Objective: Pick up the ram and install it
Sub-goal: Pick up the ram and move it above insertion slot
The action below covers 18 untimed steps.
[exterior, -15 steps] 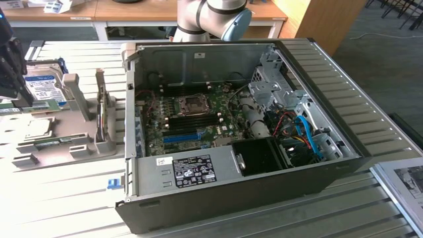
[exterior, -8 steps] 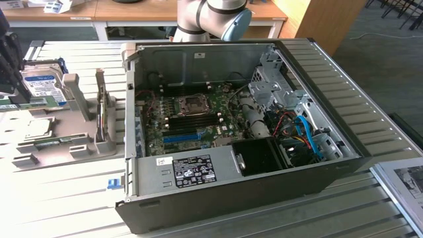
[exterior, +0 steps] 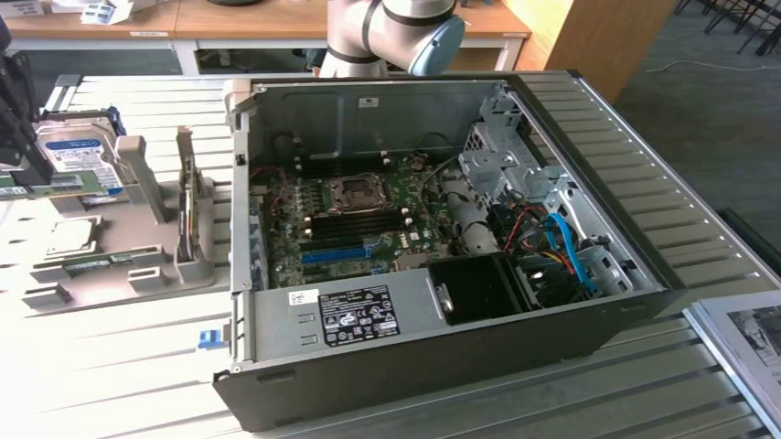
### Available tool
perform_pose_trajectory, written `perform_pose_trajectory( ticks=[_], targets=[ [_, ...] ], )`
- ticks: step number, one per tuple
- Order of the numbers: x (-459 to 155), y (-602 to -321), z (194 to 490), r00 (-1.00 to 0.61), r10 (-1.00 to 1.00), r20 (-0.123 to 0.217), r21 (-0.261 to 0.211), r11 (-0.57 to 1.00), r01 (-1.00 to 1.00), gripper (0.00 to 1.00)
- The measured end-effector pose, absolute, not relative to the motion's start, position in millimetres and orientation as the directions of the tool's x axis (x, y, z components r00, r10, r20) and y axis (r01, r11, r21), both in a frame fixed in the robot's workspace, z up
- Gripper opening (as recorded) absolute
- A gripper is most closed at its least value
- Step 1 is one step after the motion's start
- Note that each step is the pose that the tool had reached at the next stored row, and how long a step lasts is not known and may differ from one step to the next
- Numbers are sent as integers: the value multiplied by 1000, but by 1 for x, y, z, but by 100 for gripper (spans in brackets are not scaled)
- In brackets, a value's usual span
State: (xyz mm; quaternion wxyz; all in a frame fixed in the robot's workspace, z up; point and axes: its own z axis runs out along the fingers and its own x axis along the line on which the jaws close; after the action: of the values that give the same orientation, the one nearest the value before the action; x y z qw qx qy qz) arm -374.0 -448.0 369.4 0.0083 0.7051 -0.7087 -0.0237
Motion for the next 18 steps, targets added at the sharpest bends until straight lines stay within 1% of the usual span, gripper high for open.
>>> perform_pose_trajectory(
  ticks=[18],
  targets=[
    [-373,-448,387,-6,-1000,-22,45,5,-999,12]
  ],
)
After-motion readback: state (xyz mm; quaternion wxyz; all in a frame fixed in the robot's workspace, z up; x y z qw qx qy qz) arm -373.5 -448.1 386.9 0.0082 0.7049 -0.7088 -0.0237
